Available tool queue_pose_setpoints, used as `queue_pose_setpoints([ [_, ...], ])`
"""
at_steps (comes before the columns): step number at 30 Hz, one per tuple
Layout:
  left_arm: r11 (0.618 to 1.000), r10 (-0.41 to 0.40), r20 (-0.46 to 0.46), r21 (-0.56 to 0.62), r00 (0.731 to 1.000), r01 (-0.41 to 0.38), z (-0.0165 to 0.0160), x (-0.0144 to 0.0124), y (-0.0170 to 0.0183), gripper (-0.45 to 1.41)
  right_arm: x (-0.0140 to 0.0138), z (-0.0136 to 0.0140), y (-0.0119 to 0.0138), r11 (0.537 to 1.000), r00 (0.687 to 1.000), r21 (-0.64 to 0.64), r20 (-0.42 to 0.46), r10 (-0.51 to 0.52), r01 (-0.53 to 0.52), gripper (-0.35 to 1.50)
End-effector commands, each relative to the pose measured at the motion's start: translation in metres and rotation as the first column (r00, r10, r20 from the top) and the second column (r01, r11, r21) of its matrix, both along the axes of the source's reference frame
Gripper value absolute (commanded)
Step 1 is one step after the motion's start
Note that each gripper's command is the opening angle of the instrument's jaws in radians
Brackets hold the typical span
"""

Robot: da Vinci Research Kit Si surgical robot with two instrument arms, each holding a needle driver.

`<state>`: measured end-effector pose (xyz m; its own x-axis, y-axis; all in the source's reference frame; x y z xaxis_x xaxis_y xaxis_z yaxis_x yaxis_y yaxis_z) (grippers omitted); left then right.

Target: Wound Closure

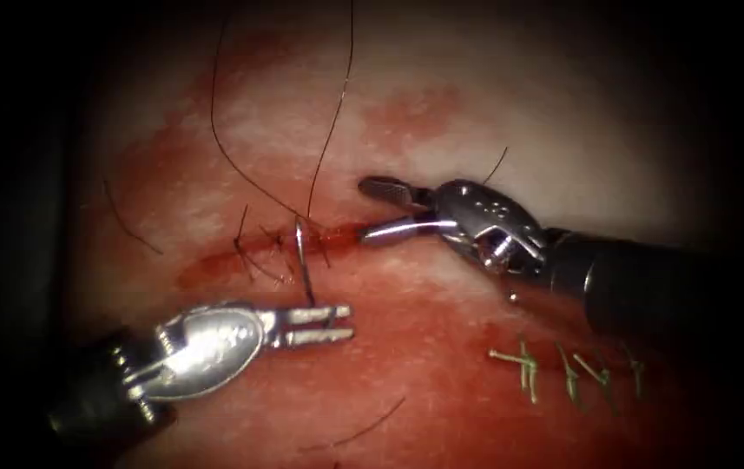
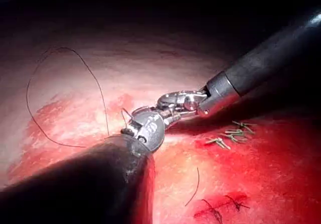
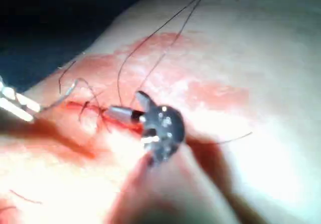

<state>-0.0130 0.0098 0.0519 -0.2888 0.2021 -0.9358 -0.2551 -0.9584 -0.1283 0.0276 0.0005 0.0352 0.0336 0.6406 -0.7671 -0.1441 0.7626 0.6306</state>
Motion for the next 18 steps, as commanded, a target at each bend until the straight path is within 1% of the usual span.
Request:
queue_pose_setpoints([
  [1,1.0,-0.005,-0.004,-0.022,1.0,0.004,-0.0003,-0.0001,0.0006,-0.45,0.001,0.0006,-0.0005,1.0,1.0,-0.005,-0.007,-0.008,0.008,1.09],
  [3,0.999,-0.009,-0.007,-0.036,1.0,0.009,-0.0012,0.0005,0.0007,-0.45,0.0012,0.0006,-0.0009,1.0,1.0,-0.008,-0.006,-0.011,0.011,1.13],
  [8,0.999,-0.013,-0.016,-0.045,1.0,0.012,-0.0025,0.0013,0.0004,-0.45,0.0018,0.0009,-0.0022,0.999,0.999,-0.014,0.016,-0.038,0.038,1.06],
  [12,0.999,-0.017,-0.024,-0.046,1.0,0.016,-0.003,0.0013,0.0001,-0.45,0.0026,0.0013,-0.0029,0.999,0.999,-0.007,0.027,-0.045,0.045,0.99],
  [13,0.999,-0.016,-0.021,-0.046,1.0,0.015,-0.0032,0.0012,-0.0001,-0.45,0.0032,0.0015,-0.0031,0.999,0.999,-0.01,0.028,-0.042,0.042,0.96],
  [17,0.999,-0.013,-0.022,-0.053,1.0,0.012,-0.0037,0.0011,-0.0004,-0.45,0.0044,0.002,-0.0035,0.999,0.998,-0.013,0.034,-0.05,0.05,0.96],
  [18,0.999,-0.014,-0.022,-0.053,1.0,0.013,-0.0037,0.0011,-0.0005,-0.45,0.0046,0.002,-0.0036,0.998,0.998,-0.013,0.035,-0.053,0.053,0.93],
])
